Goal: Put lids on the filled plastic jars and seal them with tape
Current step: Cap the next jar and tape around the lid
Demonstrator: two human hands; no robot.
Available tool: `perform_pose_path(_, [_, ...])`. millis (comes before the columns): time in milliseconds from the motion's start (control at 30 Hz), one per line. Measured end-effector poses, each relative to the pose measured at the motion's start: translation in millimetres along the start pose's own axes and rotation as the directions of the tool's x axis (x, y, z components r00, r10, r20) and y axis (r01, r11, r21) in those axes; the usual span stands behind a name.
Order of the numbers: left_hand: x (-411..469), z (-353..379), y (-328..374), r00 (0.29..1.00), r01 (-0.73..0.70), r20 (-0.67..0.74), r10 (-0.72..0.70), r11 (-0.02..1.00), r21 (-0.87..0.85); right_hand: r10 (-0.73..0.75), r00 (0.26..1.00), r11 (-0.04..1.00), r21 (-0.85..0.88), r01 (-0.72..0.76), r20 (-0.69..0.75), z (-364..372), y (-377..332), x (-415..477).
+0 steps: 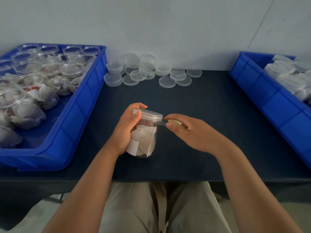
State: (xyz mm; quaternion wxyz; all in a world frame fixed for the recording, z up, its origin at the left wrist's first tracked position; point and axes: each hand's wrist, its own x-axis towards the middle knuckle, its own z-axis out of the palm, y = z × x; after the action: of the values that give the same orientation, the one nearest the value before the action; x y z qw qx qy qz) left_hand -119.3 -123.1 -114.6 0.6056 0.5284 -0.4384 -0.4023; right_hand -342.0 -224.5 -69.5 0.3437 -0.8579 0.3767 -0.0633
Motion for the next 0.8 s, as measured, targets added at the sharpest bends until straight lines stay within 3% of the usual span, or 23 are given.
perform_pose_path(200, [1, -9, -12, 0.986, 0.048, 0.166, -0.027, 0.992, -0.12, 0.021, 0.996, 0.998, 0.061, -0.027, 0.083, 3, -3, 6])
perform_pose_path(300, [1, -10, -14, 0.984, 0.09, 0.166, -0.069, 0.988, -0.125, -0.033, 0.992, 0.995, 0.096, 0.021, 0.122, 7, -8, 3])
perform_pose_path(367, [1, -11, -14, 0.991, 0.052, 0.125, -0.049, 0.998, -0.019, -0.068, 0.995, 0.99, 0.125, 0.058, 0.074, 13, -12, 4])
perform_pose_path(433, [-2, -9, -11, 0.999, -0.041, -0.013, 0.044, 0.983, 0.178, -0.059, 0.998, 0.985, 0.161, 0.063, -0.032, 21, -14, 3])
perform_pose_path(500, [-9, -6, -7, 0.964, -0.11, -0.186, 0.188, 0.925, 0.365, -0.031, 0.993, 0.983, 0.178, 0.051, -0.117, 28, -16, 0])
perform_pose_path(567, [-20, 0, -2, 0.923, -0.093, -0.293, 0.248, 0.885, 0.457, -0.002, 0.986, 0.987, 0.161, 0.029, -0.168, 33, -19, -5])
perform_pose_path(733, [-35, 26, 3, 0.95, 0.073, -0.302, 0.075, 0.889, 0.452, -0.004, 0.962, 0.998, 0.067, 0.023, -0.272, 44, -31, -16])
perform_pose_path(800, [-32, 32, 2, 0.933, 0.105, -0.351, 0.074, 0.879, 0.465, -0.017, 0.96, 0.999, 0.044, 0.031, -0.281, 47, -34, -16])
